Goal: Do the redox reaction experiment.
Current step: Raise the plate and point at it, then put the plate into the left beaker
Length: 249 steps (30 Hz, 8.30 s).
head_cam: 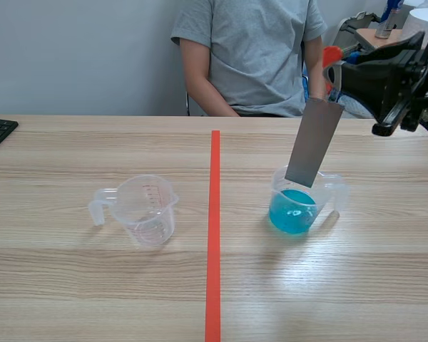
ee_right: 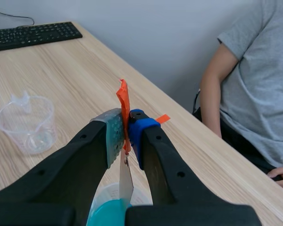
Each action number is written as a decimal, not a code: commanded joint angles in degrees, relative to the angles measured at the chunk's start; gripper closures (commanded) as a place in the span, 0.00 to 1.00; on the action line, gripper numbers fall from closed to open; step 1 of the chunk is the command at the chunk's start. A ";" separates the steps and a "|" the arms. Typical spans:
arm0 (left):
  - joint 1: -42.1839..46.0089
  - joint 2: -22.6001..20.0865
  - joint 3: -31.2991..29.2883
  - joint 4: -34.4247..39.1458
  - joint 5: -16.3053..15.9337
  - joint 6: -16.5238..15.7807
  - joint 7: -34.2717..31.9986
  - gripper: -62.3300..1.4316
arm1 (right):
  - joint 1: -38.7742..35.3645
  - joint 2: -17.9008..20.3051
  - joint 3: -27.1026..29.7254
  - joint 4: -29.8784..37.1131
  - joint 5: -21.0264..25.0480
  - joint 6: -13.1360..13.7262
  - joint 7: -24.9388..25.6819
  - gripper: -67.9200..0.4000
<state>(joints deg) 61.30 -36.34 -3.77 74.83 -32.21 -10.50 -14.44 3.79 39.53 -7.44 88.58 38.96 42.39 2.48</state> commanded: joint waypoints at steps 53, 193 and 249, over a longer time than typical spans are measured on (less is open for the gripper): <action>0.90 -9.16 -0.22 10.29 -0.15 -0.81 -1.18 0.90 | 0.79 2.19 10.19 12.66 15.96 0.33 -16.76 0.98; -89.74 13.18 60.72 -11.63 10.29 2.49 4.85 0.90 | 0.79 2.03 10.19 12.63 15.96 0.33 -16.76 0.98; 1.38 11.30 -2.03 7.13 7.41 8.26 5.46 0.90 | 5.60 1.60 5.99 12.63 15.47 0.33 -17.62 0.98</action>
<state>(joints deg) 62.83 -25.15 -5.98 81.34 -24.69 -2.11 -8.34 7.60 40.62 -1.48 100.77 53.58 42.39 -16.60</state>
